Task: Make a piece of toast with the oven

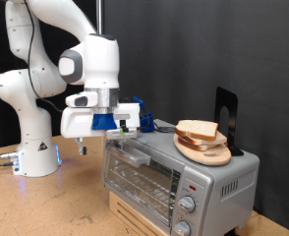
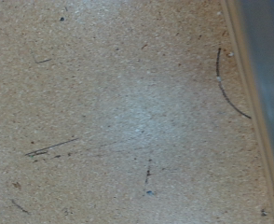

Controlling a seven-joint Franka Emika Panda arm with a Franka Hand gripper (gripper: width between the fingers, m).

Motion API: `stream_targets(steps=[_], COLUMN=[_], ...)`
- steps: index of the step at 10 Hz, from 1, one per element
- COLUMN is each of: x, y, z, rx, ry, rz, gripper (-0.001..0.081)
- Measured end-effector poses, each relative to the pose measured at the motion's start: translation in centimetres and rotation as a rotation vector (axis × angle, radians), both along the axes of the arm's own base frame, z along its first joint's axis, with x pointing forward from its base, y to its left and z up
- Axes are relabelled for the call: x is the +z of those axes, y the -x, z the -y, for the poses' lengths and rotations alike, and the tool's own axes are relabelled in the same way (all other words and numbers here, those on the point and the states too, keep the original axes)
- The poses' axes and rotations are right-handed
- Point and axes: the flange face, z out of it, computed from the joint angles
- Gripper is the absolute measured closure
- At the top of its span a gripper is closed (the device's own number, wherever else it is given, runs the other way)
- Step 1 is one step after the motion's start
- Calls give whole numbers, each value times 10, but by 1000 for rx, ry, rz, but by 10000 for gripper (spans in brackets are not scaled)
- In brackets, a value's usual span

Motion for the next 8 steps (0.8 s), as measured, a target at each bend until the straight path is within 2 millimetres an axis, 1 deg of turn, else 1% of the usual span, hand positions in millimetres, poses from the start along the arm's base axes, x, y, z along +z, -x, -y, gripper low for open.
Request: stream_targets(steps=[3,8], x=[-8,-11], y=[0,0], z=[22,34], rx=[-9,-14], ry=[7,-5], rz=[-5,7], gripper=[1,1])
